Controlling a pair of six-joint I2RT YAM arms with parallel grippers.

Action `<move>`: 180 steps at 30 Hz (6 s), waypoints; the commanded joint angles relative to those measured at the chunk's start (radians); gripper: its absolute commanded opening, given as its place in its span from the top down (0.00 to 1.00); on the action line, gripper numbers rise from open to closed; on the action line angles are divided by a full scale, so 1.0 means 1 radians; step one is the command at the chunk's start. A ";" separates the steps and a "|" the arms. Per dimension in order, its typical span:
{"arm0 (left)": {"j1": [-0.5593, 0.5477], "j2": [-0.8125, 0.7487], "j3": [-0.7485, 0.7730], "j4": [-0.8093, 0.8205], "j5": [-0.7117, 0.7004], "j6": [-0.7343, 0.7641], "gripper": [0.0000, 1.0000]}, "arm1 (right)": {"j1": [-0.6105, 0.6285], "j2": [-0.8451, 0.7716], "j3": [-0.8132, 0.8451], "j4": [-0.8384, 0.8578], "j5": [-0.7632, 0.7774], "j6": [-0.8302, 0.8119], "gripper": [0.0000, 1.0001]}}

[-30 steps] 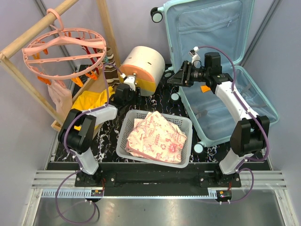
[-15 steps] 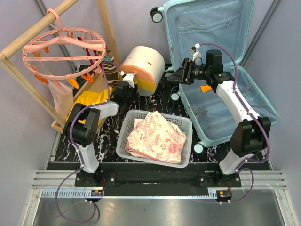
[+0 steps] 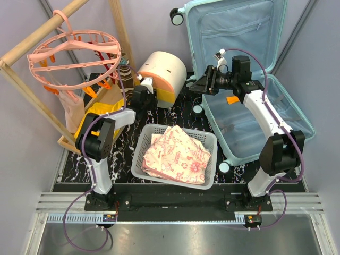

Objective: Open, take out, and arrange the luggage
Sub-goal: Open the drawer in the storage box, then pick up the personal item from the luggage.

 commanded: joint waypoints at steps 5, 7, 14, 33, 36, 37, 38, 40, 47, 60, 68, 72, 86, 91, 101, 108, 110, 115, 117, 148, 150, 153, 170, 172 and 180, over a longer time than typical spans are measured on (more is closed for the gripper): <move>0.007 0.026 0.066 -0.032 0.017 -0.005 0.52 | -0.003 -0.001 0.053 0.019 -0.022 -0.002 0.40; 0.007 0.028 0.067 -0.047 0.025 -0.014 0.52 | -0.003 0.005 0.059 0.019 -0.026 -0.001 0.40; 0.008 0.011 0.046 -0.057 0.068 -0.069 0.51 | -0.003 0.018 0.074 0.021 -0.027 -0.002 0.40; 0.007 -0.007 -0.020 0.054 0.050 -0.137 0.53 | -0.002 0.024 0.102 0.022 -0.015 0.001 0.40; 0.004 -0.027 -0.051 0.089 0.028 -0.169 0.53 | -0.003 0.022 0.122 0.027 0.005 -0.011 0.40; 0.002 -0.032 -0.061 0.098 -0.007 -0.178 0.53 | -0.003 0.021 0.128 0.031 0.008 -0.013 0.40; -0.002 -0.041 -0.081 0.104 -0.021 -0.198 0.53 | -0.003 0.019 0.132 0.031 0.014 -0.014 0.40; -0.012 -0.052 -0.092 0.136 -0.018 -0.226 0.53 | -0.003 0.021 0.155 0.033 0.016 -0.028 0.40; -0.038 -0.069 -0.100 0.166 -0.021 -0.243 0.53 | -0.003 -0.047 0.093 0.073 0.080 -0.065 0.40; -0.032 -0.087 -0.163 0.170 -0.138 -0.269 0.55 | -0.003 -0.300 -0.226 0.353 0.079 0.022 0.40; -0.002 -0.047 -0.109 0.141 -0.104 -0.270 0.54 | -0.003 -0.420 -0.383 0.395 0.082 0.036 0.40; 0.010 -0.021 -0.072 0.129 -0.069 -0.273 0.53 | -0.003 -0.444 -0.391 0.393 0.083 0.032 0.41; 0.024 0.049 0.035 0.038 -0.030 -0.273 0.57 | -0.003 -0.443 -0.391 0.390 0.080 0.015 0.41; 0.034 0.066 0.058 0.034 -0.013 -0.278 0.59 | -0.003 -0.438 -0.391 0.393 0.079 0.006 0.41; 0.039 0.080 0.077 0.034 0.002 -0.267 0.80 | -0.003 -0.432 -0.398 0.392 0.077 -0.005 0.40; 0.039 0.019 -0.037 0.096 0.010 -0.289 0.86 | -0.003 -0.423 -0.403 0.396 0.077 -0.010 0.41; 0.036 -0.013 -0.090 0.121 0.013 -0.292 0.87 | -0.003 -0.420 -0.403 0.401 0.076 -0.005 0.40; 0.031 -0.070 -0.173 0.178 0.007 -0.298 0.87 | -0.003 -0.421 -0.418 0.410 0.076 -0.002 0.41; 0.030 -0.098 -0.199 0.192 0.007 -0.299 0.88 | -0.003 -0.420 -0.423 0.413 0.074 0.001 0.40; -0.027 -0.397 -0.387 0.163 -0.046 -0.140 0.28 | -0.296 -0.230 -0.503 0.357 0.515 0.147 0.35; -0.030 -0.440 -0.396 0.150 -0.059 -0.129 0.27 | -0.302 -0.178 -0.490 0.378 0.543 0.165 0.35; -0.032 -0.510 -0.416 0.114 -0.067 -0.126 0.26 | -0.318 -0.084 -0.481 0.438 0.603 0.229 0.36; -0.038 -0.895 -0.500 -0.159 -0.075 -0.157 0.17 | -0.335 0.195 -0.449 0.568 0.945 0.335 0.41; -0.038 -0.917 -0.497 -0.201 -0.089 -0.154 0.16 | -0.335 0.235 -0.425 0.585 0.962 0.345 0.43; -0.038 -1.027 -0.489 -0.291 -0.111 -0.140 0.14 | -0.335 0.413 -0.284 0.594 0.921 0.384 0.52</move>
